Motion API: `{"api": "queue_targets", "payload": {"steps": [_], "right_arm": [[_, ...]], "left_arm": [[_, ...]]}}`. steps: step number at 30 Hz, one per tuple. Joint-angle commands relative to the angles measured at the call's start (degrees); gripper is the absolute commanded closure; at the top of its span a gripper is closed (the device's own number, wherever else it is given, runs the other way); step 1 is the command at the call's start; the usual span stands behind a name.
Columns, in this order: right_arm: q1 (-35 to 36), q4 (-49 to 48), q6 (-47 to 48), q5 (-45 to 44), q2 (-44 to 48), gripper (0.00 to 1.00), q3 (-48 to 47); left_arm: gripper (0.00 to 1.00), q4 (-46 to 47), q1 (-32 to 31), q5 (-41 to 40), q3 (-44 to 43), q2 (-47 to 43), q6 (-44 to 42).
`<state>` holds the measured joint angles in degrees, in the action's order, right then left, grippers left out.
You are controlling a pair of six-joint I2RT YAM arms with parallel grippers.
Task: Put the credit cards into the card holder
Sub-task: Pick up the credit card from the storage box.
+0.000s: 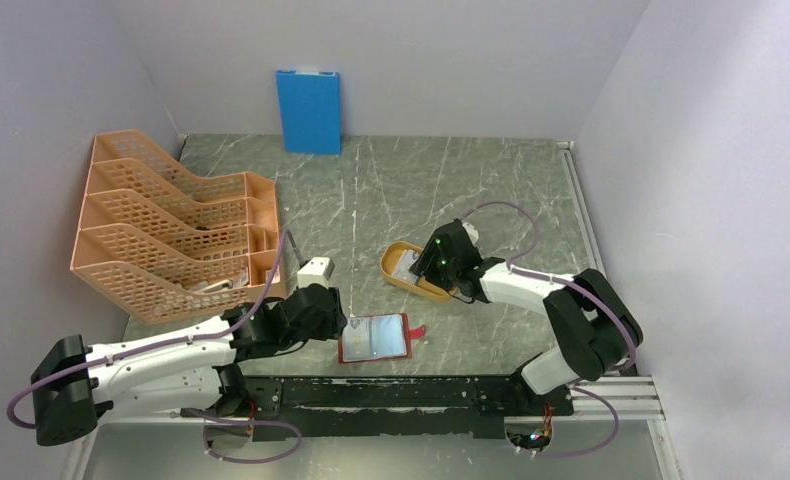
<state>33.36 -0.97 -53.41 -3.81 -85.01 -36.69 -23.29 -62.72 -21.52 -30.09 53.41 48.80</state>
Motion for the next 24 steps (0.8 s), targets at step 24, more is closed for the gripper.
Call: {"api": "queue_targets", "payload": {"steps": [24], "right_arm": [[-4.8, -7.3, -0.8, 5.3, 1.7, 0.69, 5.9]], "left_arm": [[0.54, 2.6, 0.3, 0.6, -0.6, 2.6, 0.3]]}}
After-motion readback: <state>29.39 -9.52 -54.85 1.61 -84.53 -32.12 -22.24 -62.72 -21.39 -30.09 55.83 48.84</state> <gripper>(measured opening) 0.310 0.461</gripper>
